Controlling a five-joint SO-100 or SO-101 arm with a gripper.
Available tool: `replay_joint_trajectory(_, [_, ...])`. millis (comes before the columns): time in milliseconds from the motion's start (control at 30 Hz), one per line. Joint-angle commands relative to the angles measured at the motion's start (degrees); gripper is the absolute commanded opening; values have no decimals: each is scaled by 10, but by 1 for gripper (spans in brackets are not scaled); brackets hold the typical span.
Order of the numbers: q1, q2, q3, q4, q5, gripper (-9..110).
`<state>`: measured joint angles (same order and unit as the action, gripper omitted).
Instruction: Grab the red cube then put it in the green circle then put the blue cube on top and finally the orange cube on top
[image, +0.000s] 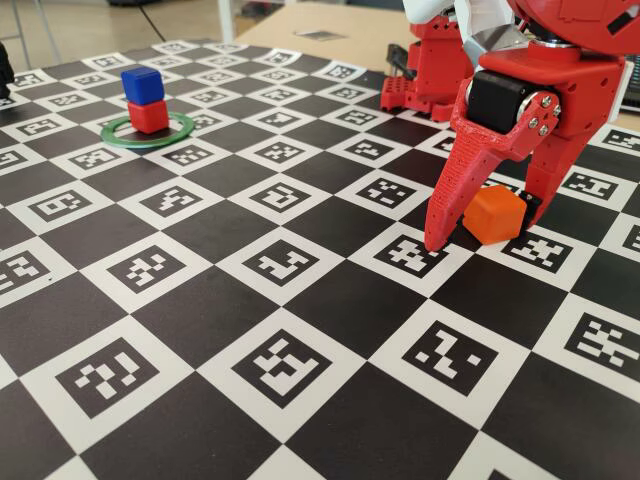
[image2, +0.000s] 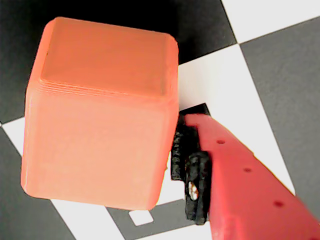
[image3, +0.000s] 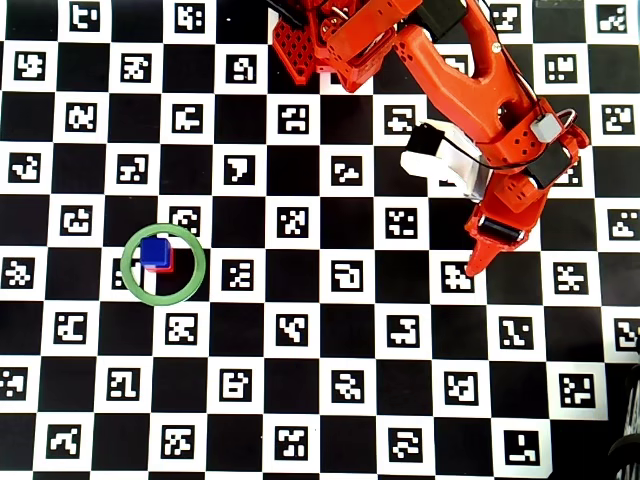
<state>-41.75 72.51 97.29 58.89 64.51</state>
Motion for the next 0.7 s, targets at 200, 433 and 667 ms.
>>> replay_joint_trajectory(200, [6,7,-4,2,8,42])
replay_joint_trajectory(433, [21,6,-4,23,-1,41])
replay_joint_trajectory(667, [26,5,-2,32,-7,40])
